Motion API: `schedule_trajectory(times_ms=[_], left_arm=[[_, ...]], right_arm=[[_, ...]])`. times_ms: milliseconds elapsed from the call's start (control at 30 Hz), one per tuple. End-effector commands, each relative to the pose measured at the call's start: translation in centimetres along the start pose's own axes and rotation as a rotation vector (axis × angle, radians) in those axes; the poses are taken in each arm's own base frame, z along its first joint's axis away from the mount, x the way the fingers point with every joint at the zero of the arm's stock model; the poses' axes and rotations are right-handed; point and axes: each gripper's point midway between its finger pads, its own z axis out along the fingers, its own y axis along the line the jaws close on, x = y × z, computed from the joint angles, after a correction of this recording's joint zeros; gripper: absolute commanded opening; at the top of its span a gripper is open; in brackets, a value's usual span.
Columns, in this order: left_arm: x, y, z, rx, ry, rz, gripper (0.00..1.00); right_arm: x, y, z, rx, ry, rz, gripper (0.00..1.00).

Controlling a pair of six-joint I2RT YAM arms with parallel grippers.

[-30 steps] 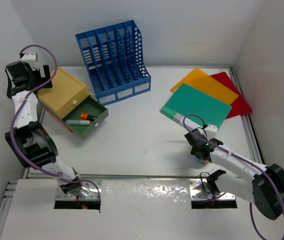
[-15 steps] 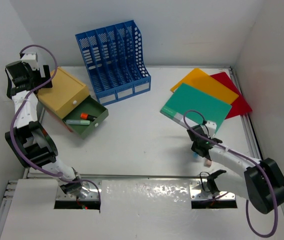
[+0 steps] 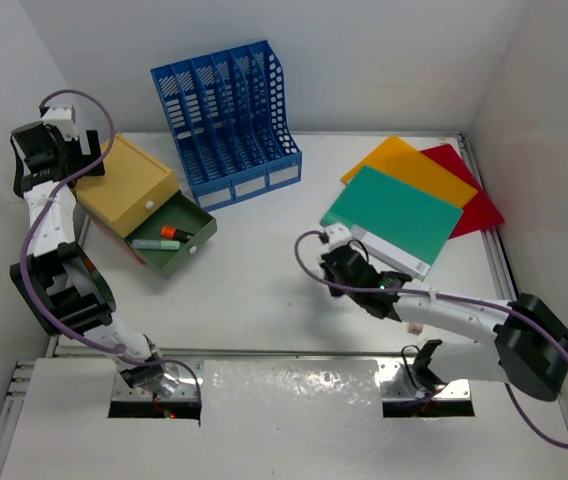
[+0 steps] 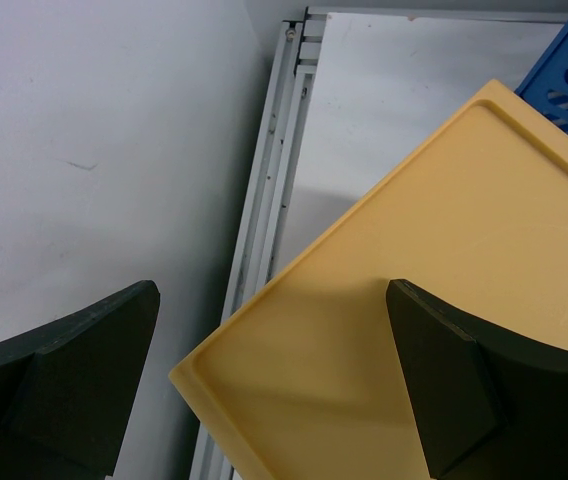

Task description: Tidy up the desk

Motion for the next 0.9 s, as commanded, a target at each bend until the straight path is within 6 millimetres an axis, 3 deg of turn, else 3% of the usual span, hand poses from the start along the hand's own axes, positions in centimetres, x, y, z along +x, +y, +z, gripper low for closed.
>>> schedule_trajectory(times_ms=[0,67,133,233,267,300,333,367,400,500,533,567,600,767,800,833,867], left_arm=[[2.4,-0.6,0.1,0.013,0.093,0.004,0.97],[2.5,-0.5,0.1,0.008,0.099,0.002,0.97],[2.7,-0.6,0.2,0.010,0.107,0.002,0.97],[3.1,-0.5,0.4,0.003,0.123,0.001,0.97],[3.4,-0.4,0.5,-0.001,0.132,0.000,0.97],[3.4,-0.4,0.5,0.000,0.133,0.003,0.97],[3.5,-0.5,0.5,0.001,0.139,0.004,0.97],[3.6,-0.4,0.5,-0.001,0.140,0.009,0.97],[3.6,-0.5,0.4,-0.001,0.142,0.013,0.97],[3.6,-0.4,0.4,-0.009,0.143,0.018,0.97],[3.7,-0.4,0.3,-0.008,0.144,0.019,0.97],[3.6,-0.5,0.4,-0.008,0.141,0.023,0.97],[3.5,-0.6,0.4,-0.007,0.140,0.024,0.97],[3.8,-0.9,0.7,-0.001,0.146,0.028,0.97],[3.9,-0.9,0.7,0.000,0.148,0.027,0.97],[4.0,-0.8,0.8,-0.003,0.150,0.029,0.97],[4.0,-0.9,0.8,-0.002,0.148,0.028,0.97]], right_arm=[[-9.3,5.8,-0.7,-0.181,-0.258,-0.201,0.00],[-13.1,8.1,-0.8,-0.222,-0.358,-0.233,0.00],[-18.2,11.4,-0.5,-0.271,-0.456,-0.285,0.00],[-23.8,18.5,-0.5,-0.437,-0.611,-0.391,0.00],[-24.4,20.6,-0.4,-0.491,-0.638,-0.452,0.00],[-26.3,23.4,0.4,-0.522,-0.676,-0.487,0.00],[-27.1,24.8,0.8,-0.539,-0.702,-0.547,0.00],[-29.8,26.5,-0.1,-0.569,-0.766,-0.551,0.00],[-28.7,27.8,2.3,-0.588,-0.740,-0.576,0.00],[-30.5,30.9,2.4,-0.672,-0.830,-0.598,0.00],[-29.5,31.8,4.4,-0.682,-0.809,-0.610,0.00],[-30.7,32.6,4.0,-0.695,-0.841,-0.612,0.00],[-29.5,33.3,5.7,-0.702,-0.817,-0.622,0.00],[-28.8,35.2,7.2,-0.742,-0.819,-0.661,0.00],[-28.3,35.3,7.7,-0.741,-0.801,-0.675,0.03],[-28.0,35.8,7.5,-0.747,-0.802,-0.690,0.19],[-28.0,35.9,7.3,-0.744,-0.805,-0.698,0.28]])
